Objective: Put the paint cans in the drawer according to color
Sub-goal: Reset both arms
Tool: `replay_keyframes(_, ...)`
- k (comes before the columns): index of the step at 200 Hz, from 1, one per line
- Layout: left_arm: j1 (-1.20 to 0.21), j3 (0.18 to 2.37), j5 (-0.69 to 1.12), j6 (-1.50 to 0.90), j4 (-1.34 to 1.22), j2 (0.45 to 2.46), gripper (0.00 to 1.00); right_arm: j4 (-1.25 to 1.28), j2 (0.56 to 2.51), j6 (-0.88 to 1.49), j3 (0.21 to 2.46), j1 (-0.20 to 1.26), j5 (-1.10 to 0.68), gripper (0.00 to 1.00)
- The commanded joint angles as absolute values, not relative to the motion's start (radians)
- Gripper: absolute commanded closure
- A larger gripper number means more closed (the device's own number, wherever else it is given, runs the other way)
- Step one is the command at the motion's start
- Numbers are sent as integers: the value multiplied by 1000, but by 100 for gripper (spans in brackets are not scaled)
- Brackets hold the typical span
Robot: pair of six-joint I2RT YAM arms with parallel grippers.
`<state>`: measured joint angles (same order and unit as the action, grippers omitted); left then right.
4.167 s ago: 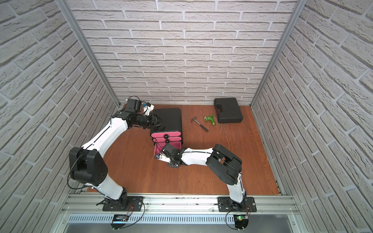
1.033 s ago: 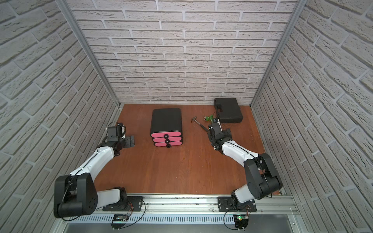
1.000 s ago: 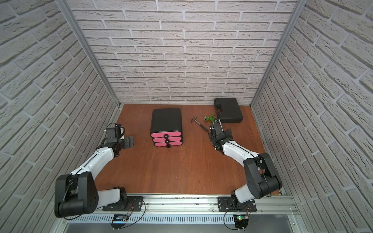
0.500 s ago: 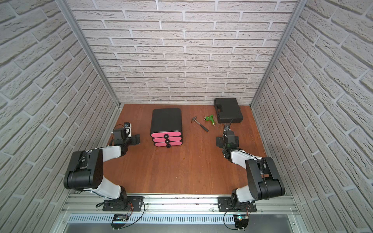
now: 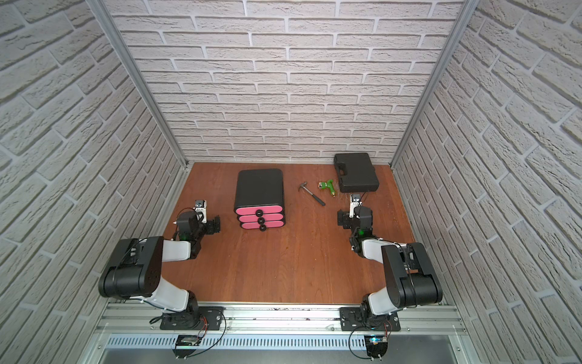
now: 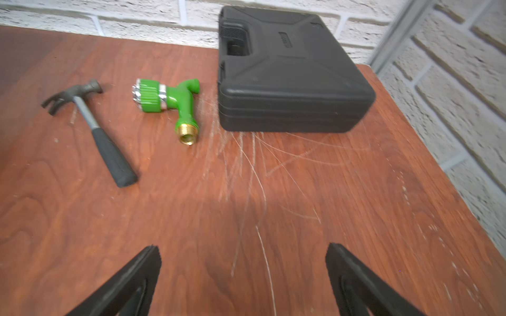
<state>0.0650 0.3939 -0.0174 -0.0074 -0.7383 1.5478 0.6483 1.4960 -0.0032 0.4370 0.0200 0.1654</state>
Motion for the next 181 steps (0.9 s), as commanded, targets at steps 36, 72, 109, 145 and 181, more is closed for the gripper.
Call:
replay_keyframes(36,60,391,-25,3,-861,1549,2,826,1513,13,399,20,212,1)
replay_keyframes(72,78,396,5,-3,-855,1549,1,843,1521,5,395,17,182,1)
replay_keyframes(109,78,396,6,-5,-856,1549,1,836,1525,5,400,17,181,1)
replay_keyframes(145,78,396,4,-3,-856,1549,2,840,1517,7,393,17,180,1)
replay_keyframes(181,74,396,0,-2,-856,1549,2,842,1514,6,391,17,179,1)
